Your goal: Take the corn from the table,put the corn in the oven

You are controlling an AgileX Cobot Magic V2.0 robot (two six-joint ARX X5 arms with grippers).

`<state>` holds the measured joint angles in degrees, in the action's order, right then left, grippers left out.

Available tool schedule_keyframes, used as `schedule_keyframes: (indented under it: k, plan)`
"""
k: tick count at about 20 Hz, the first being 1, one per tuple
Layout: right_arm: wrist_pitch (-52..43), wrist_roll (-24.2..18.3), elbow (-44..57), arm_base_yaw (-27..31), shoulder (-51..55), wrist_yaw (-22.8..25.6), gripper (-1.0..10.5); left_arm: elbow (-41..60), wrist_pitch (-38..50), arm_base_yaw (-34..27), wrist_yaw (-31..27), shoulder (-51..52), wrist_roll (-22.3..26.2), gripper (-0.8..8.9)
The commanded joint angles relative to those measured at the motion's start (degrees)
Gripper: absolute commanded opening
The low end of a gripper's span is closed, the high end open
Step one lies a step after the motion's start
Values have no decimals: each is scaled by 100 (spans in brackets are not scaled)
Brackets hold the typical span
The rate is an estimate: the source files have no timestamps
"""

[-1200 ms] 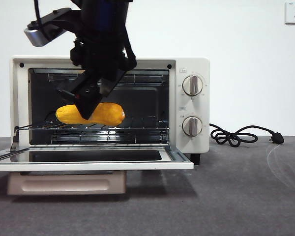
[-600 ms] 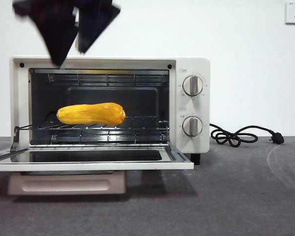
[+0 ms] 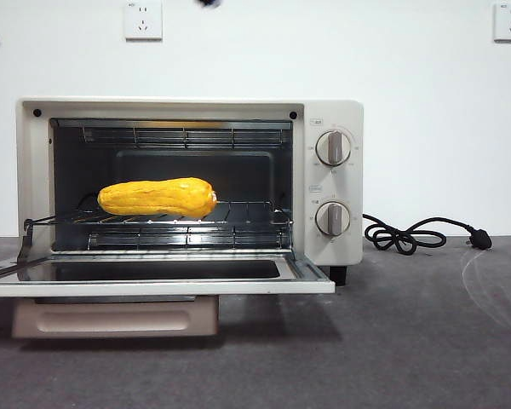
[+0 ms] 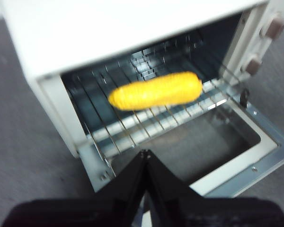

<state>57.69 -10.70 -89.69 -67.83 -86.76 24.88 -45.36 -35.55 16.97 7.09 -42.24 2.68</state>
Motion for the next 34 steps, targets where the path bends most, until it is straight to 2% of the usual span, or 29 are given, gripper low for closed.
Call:
schedule_keyframes:
  k: [1,8,10,11,15,18,20,22,26,30,34]
  plan:
    - [210,367,-15,111,197,-365,-16,37,-74,-691,774,-258,133,-8]
    - [411,289,-15,933,592,-1987,-16,37,-402,-2747,2787,-752,201,-8]
    - [409,199,-15,1274,645,-2570,-16,39,-531,-3167,3226,-901,201,-8]
    - [424,94,-15,1572,660,-3071,-16,39,-584,-3394,3412,-1040,201,-8]
    - [835,-503,-15,2793,675,-5097,-16,39,-761,-3611,3541,-1869,297,-8]
    - [1154,-804,-15,3571,675,-6094,-16,39,-859,-3613,3545,-2627,400,-8]
    - [1294,-1008,-15,4033,675,-6531,-16,39,-859,-3613,3543,-3132,431,-8]
    - [1364,-1084,-15,4398,675,-6778,-16,39,-905,-3611,3536,-3593,511,-8]
    - [1462,-1143,-15,4774,675,-6804,-16,39,-916,-3611,3530,-4280,553,-8]
    - [1460,-1147,-15,4841,675,-6839,-16,39,-876,-3593,3440,-4704,553,-8]
    - [1475,-1147,-15,4841,675,-6839,-16,39,-855,-3480,3102,-4977,551,-8]
